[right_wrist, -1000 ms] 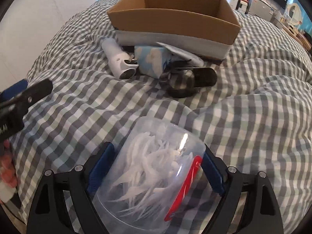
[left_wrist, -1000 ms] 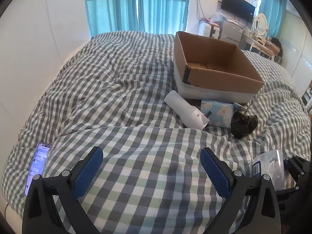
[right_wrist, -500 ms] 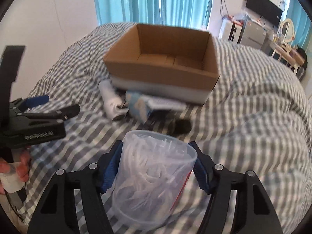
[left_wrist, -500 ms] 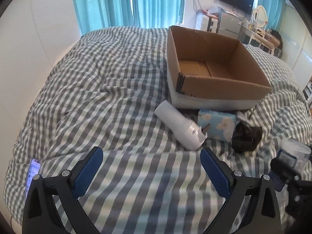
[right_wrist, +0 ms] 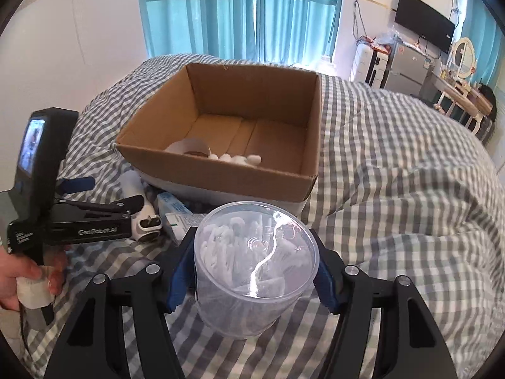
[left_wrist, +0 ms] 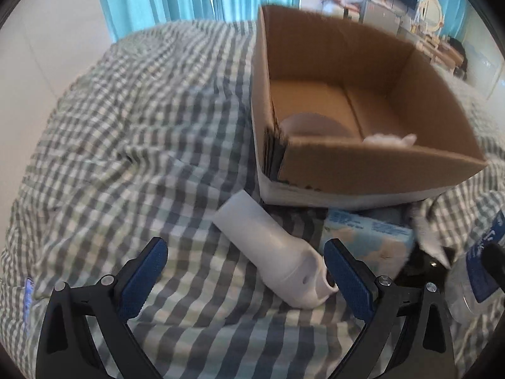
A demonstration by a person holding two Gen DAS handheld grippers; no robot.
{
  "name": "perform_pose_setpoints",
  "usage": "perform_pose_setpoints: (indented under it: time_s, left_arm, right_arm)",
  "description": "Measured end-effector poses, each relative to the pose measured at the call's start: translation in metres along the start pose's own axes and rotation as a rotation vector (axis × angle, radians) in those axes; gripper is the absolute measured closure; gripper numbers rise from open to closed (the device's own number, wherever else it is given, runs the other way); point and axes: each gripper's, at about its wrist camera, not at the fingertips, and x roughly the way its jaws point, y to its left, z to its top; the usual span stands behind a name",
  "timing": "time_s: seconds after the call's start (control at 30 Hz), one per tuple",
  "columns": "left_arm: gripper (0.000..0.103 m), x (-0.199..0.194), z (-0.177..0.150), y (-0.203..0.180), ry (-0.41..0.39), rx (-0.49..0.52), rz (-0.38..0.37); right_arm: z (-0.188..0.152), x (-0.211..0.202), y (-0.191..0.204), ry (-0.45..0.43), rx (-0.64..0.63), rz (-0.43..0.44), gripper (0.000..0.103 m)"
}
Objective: Organize objects
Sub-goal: 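Grasp the white cylindrical bottle with the left tool while the right tool holds the tub, then carry the bottle and tub into the cardboard box and open both tools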
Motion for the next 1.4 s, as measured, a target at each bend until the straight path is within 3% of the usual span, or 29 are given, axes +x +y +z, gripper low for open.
perform_pose_setpoints:
  time_s: [0.23,0.33,0.4,0.67,1.1,1.4]
  left_arm:
    - [0.013,0.029,0.005,-0.003,0.064,-0.027,-0.047]
    - [0.029,0.036,0.006,-0.005,0.078,-0.035,-0.082]
    - [0.045,0.036,0.006,-0.008,0.080,-0.025,-0.085]
    - [0.059,0.003,-0.008,-0.008,0.048,0.001,-0.107]
    - [0.060,-0.081,-0.043,-0.021,-0.130,0.109,-0.066]
    - [0.060,-0.133,-0.033,-0.012,-0.270,0.111,-0.059]
  right_arm:
    - [-0.005,0.007,-0.002,-0.015,0.002,0.019,0.038]
    - [-0.006,0.008,-0.001,-0.015,0.005,0.022,0.038]
    - [-0.007,0.007,-0.001,-0.016,0.006,0.022,0.038]
    - [-0.008,-0.005,0.003,-0.034,0.008,-0.007,0.039]
    - [-0.017,-0.055,0.016,-0.101,-0.034,-0.074,0.039]
    - [-0.025,-0.103,0.028,-0.181,-0.077,-0.102,0.039]
